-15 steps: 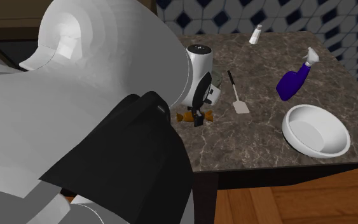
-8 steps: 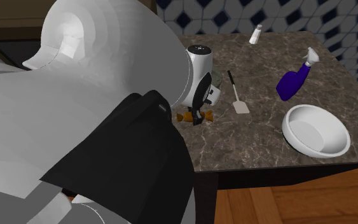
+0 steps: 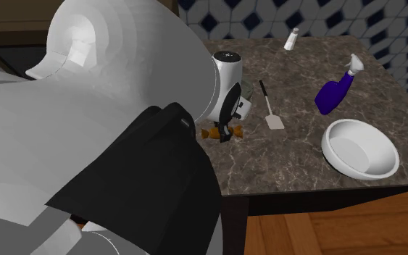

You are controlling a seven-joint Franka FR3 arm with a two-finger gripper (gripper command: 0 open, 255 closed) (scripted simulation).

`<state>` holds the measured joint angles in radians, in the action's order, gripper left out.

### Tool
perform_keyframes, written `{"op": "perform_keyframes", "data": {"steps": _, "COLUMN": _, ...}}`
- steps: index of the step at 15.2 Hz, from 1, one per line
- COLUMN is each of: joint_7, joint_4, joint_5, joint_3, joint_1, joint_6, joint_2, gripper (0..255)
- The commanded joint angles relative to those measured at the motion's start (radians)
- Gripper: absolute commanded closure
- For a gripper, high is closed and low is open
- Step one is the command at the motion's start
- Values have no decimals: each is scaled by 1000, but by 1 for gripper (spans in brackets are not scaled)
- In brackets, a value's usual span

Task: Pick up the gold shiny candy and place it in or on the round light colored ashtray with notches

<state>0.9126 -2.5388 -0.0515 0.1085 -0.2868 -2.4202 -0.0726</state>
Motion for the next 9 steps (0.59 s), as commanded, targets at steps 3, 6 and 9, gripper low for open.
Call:
{"op": "perform_keyframes", "data": {"steps": 3, "joint_7": -5, "joint_4": 7, "joint_5": 5, "joint_3": 0, "joint_1": 1, "joint_6": 30, "joint_2": -23, "gripper": 255}}
{"op": "perform_keyframes", "data": {"steps": 6, "joint_7": -11, "joint_4": 20, "joint_5": 12, "joint_3": -1, "joint_1": 2, "joint_6": 75, "joint_2": -55, "gripper": 255}}
{"op": "perform_keyframes", "data": {"steps": 9, "joint_7": -16, "joint_4": 35, "joint_5": 18, "joint_3": -2, "joint_1": 3, "joint_6": 120, "joint_2": -86, "gripper": 255}}
